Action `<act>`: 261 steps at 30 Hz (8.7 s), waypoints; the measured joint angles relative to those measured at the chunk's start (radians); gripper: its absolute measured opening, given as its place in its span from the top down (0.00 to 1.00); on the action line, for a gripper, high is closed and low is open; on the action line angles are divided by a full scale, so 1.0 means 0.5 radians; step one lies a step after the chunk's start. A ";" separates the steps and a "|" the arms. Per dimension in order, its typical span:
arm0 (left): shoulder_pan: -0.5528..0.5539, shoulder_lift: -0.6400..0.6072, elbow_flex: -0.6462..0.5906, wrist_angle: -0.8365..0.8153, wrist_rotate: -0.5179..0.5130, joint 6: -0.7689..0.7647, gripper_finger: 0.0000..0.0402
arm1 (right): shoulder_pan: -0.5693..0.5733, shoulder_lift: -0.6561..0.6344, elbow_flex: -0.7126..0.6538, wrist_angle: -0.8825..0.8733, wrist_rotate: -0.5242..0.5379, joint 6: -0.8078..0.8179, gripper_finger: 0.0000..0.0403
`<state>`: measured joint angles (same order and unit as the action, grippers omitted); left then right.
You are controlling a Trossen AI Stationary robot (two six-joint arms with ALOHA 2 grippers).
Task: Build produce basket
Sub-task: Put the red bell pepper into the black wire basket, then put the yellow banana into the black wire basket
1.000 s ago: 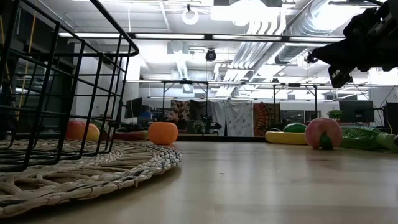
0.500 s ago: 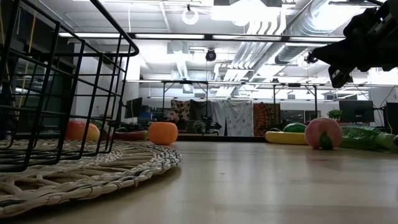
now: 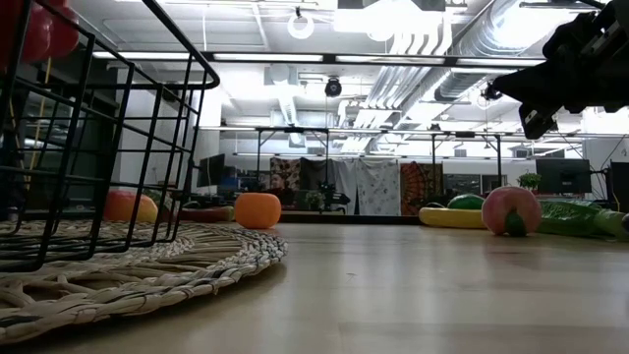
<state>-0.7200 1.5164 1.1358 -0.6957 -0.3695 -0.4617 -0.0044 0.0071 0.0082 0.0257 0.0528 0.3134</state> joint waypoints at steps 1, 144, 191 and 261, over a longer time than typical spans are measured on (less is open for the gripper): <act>0.001 0.010 -0.001 -0.002 0.001 0.029 0.51 | -0.001 0.000 0.000 0.000 -0.001 0.000 1.00; 0.317 0.399 0.810 -0.848 -0.509 0.859 0.21 | -0.001 0.000 0.000 0.000 0.000 0.000 1.00; 1.888 -1.563 -1.366 1.911 0.623 0.864 0.21 | 0.000 -0.001 0.000 -0.001 0.000 0.000 1.00; 1.714 -1.616 -1.893 2.747 0.290 0.931 0.21 | -1.414 2.590 1.379 -0.985 0.444 0.011 0.27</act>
<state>0.1371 0.7086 0.1894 0.6777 -0.2245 0.0036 -0.7113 1.3023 0.6978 -0.4669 0.2747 0.3187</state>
